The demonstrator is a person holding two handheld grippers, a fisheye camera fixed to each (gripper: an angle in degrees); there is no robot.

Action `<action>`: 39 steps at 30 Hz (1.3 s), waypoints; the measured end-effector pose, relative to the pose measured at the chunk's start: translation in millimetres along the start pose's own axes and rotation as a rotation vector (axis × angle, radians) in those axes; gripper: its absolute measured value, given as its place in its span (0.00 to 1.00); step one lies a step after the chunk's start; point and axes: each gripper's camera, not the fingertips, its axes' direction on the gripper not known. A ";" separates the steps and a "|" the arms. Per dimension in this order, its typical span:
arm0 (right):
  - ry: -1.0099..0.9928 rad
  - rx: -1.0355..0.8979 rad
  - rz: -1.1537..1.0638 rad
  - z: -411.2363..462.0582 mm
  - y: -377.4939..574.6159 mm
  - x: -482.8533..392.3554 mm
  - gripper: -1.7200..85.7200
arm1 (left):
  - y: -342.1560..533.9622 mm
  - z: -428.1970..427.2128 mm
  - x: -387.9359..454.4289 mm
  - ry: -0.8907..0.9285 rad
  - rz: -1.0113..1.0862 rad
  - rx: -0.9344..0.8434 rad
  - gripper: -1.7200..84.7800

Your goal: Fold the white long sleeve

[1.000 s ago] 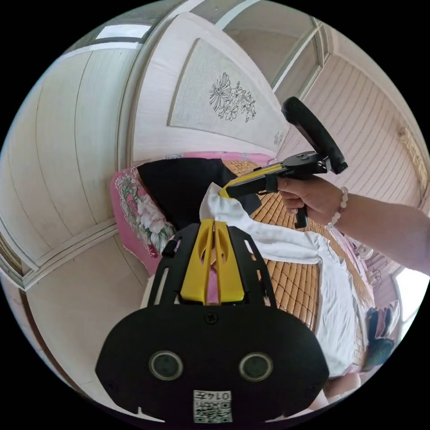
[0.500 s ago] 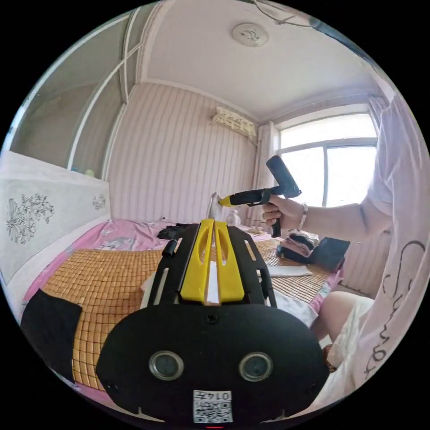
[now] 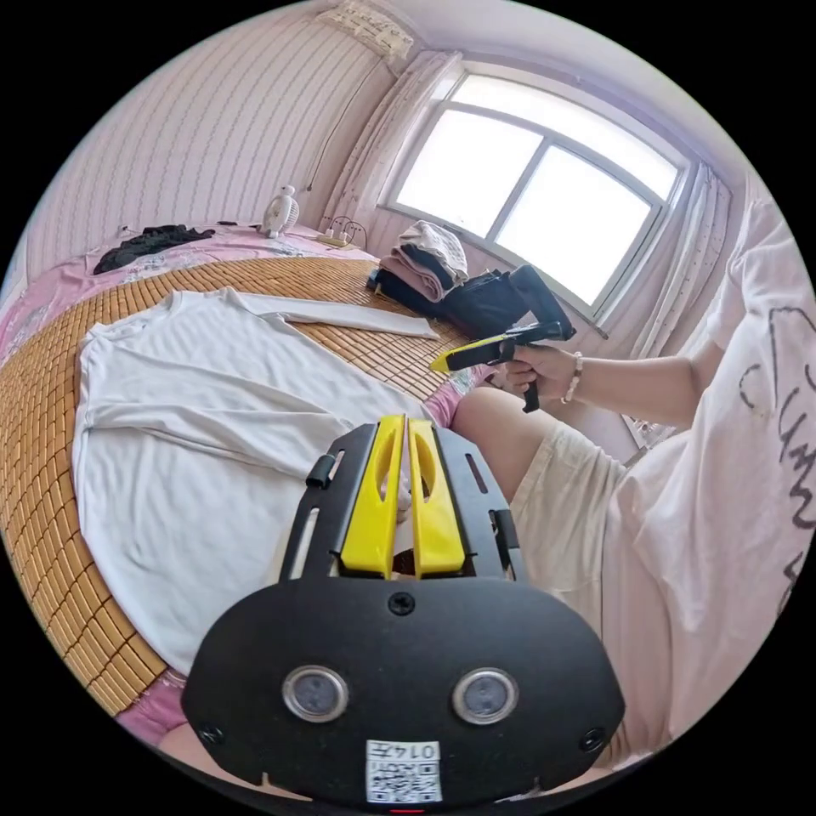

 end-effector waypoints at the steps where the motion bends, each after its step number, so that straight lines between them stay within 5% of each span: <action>1: 0.011 -0.017 -0.020 0.2 -4.8 1.2 0.04 | -3.1 -1.0 -4.6 0.001 -0.010 -0.003 0.01; 13: -0.041 -0.333 -0.112 58.7 -29.8 -10.0 0.10 | -26.2 54.3 -49.2 -0.145 -0.105 -0.162 0.04; 22: -0.120 -0.347 -0.088 39.5 -44.2 3.1 0.03 | -50.8 142.4 -17.6 0.001 0.009 -0.367 0.10; 26: -0.171 -0.282 -0.114 -10.1 -58.6 8.0 0.03 | -62.7 138.5 -7.7 0.057 0.052 -0.321 0.09; 39: -0.014 -0.340 0.013 -2.5 -55.1 37.7 0.09 | -68.4 159.3 -5.2 -0.051 0.102 -0.407 0.09</action>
